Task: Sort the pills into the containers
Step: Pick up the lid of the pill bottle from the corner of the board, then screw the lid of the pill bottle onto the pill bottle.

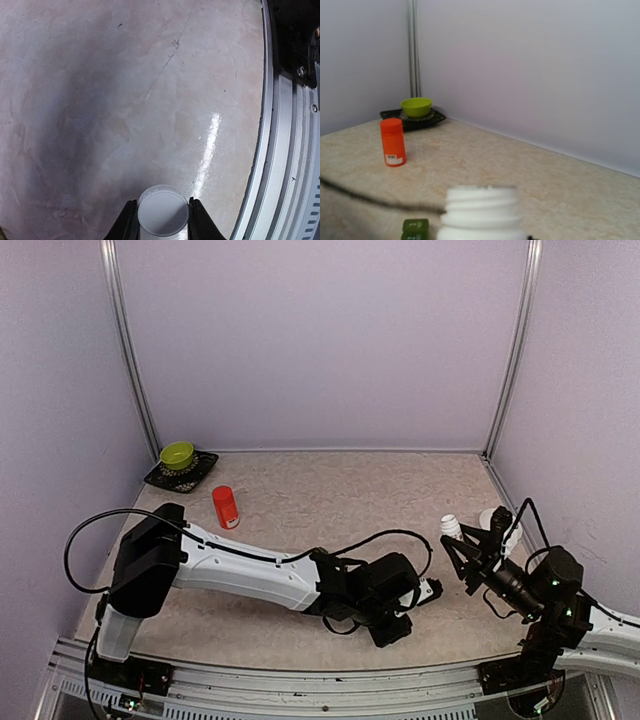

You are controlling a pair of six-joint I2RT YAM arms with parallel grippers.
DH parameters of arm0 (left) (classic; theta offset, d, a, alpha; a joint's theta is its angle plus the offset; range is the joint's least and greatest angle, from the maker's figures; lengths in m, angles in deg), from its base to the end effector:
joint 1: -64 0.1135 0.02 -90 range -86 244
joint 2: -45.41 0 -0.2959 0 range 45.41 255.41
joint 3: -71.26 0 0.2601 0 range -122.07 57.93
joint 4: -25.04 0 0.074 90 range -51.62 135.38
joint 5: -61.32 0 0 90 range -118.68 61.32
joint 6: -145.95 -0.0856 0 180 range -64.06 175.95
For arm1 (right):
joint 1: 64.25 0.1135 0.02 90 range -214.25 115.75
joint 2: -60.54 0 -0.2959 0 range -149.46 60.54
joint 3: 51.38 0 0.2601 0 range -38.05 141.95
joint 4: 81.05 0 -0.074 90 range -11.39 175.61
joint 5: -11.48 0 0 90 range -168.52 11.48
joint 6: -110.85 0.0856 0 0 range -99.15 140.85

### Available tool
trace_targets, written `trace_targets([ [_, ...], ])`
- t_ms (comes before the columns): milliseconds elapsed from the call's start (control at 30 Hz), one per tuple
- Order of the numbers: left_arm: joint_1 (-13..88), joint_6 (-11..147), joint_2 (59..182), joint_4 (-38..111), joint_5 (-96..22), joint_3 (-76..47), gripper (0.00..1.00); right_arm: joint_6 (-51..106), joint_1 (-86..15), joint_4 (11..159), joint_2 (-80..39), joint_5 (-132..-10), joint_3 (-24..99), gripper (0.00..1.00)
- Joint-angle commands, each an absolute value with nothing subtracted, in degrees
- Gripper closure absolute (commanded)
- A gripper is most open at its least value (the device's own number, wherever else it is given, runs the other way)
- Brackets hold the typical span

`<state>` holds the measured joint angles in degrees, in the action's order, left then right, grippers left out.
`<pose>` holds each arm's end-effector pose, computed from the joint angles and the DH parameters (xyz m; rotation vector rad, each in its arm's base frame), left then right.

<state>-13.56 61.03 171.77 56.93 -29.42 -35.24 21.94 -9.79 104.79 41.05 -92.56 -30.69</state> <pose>0.1150 -0.5264 0.1381 1.5317 2.0799 -0.6039 0.1081 0.1156 0.2369 -0.4762 1.4024 0.6134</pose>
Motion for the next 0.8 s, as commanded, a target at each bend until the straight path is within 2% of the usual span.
trace_targets([
  [0, -11.62, 63.37, 164.29, 54.91, -28.17, -32.07, 0.80, 21.71, -9.41, 107.23, 37.73, -88.95, -28.61, 1.00],
  [533, -1.14, 69.30, 143.81, 53.06, -29.67, -20.22, 0.81, 18.44, -9.41, 117.08, 17.78, -76.86, -22.23, 1.00],
  [767, 2.32, 71.32, 137.48, 51.48, -34.79, -17.64, 0.80, 16.85, -9.41, 120.22, 8.83, -72.36, -17.29, 1.00],
])
